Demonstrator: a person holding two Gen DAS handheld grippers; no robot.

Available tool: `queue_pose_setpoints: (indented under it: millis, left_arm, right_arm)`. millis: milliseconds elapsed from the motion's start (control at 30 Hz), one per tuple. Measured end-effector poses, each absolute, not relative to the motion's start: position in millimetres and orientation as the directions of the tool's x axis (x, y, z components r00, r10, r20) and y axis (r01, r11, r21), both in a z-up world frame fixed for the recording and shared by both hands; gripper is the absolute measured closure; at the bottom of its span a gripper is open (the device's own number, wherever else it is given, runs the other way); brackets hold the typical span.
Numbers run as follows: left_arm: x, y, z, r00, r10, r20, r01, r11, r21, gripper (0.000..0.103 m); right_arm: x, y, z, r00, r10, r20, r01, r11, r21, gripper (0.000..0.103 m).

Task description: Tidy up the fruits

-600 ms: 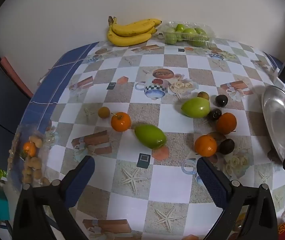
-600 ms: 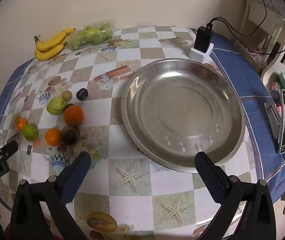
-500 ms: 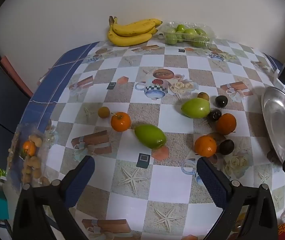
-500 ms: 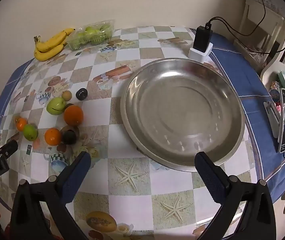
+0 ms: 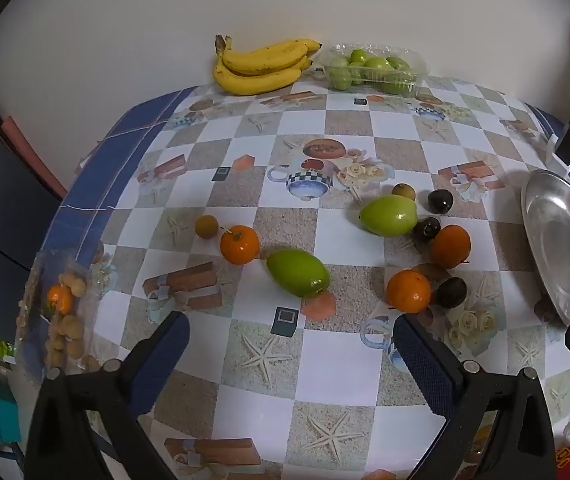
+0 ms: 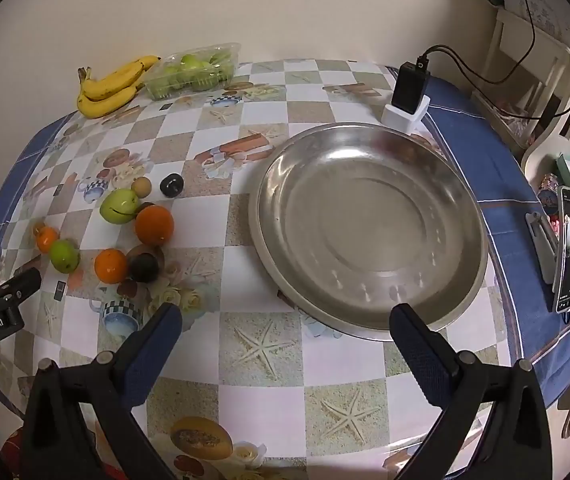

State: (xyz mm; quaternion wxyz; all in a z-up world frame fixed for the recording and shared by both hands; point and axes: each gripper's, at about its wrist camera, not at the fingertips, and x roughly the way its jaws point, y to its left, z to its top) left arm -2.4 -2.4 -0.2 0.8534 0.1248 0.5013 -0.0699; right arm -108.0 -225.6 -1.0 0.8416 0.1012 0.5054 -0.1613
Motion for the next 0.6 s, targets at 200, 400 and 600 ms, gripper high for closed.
queue_pose_setpoints:
  millis: [200, 400, 600]
  left_arm:
    - [-1.2, -1.0, -1.4, 0.479, 0.009, -0.878, 0.234, 0.962, 0.138, 0.000]
    - [0.4, -0.2, -4.9, 0.466, 0.011, -0.885, 0.230, 0.964, 0.133, 0.000]
    - [1.3, 2.7, -6.8, 0.455, 0.007, -0.890, 0.220, 0.968, 0.120, 0.000]
  right_arm:
    - [-110.4, -229.0, -2.9, 0.435, -0.163, -0.886, 0.390, 0.920, 0.022, 0.000]
    - [-110.0, -229.4, -2.2, 0.434, -0.162, -0.886, 0.392, 0.920, 0.024, 0.000]
    - [-110.3, -228.1, -2.6, 0.430, -0.164, -0.888, 0.397, 0.917, 0.023, 0.000]
